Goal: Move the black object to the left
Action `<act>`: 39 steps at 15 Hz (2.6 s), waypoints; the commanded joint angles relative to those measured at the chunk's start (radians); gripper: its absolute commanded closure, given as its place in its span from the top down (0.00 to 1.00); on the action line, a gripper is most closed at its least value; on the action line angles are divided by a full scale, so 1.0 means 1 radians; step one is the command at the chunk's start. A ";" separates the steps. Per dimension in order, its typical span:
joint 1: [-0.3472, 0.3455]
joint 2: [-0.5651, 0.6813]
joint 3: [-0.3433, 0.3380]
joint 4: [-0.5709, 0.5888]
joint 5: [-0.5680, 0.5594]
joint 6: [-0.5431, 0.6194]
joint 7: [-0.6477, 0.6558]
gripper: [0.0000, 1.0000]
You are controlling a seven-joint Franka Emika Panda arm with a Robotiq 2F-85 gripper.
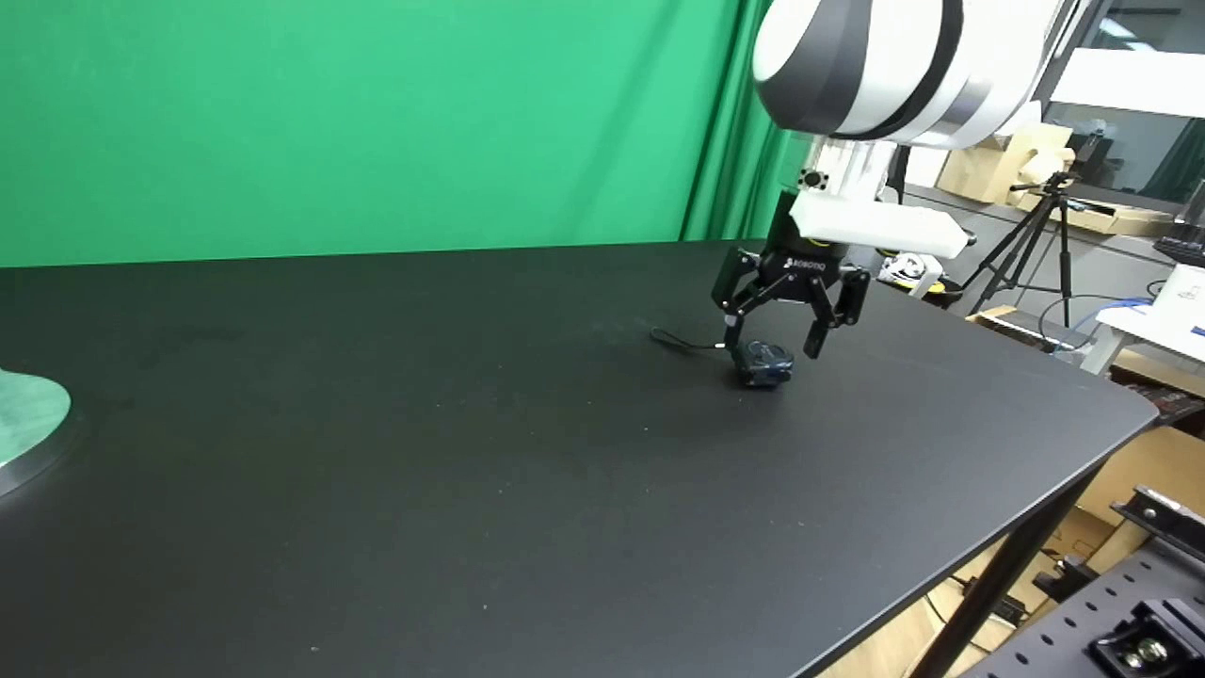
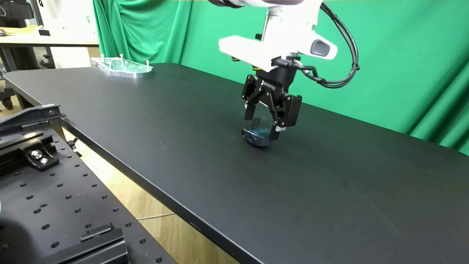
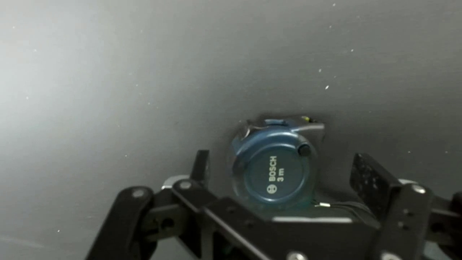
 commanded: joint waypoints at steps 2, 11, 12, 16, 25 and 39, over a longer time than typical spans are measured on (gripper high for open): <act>-0.008 0.074 0.002 0.077 0.028 -0.023 -0.017 1.00; 0.001 0.089 0.000 0.112 0.014 -0.052 -0.022 0.43; 0.002 0.087 0.002 0.116 0.011 -0.056 -0.030 0.43; -0.006 0.076 0.058 0.143 0.006 -0.074 -0.144 0.43; -0.028 0.108 0.283 0.197 0.033 -0.075 -0.504 0.43; 0.070 0.169 0.230 0.224 -0.114 -0.091 -0.496 1.00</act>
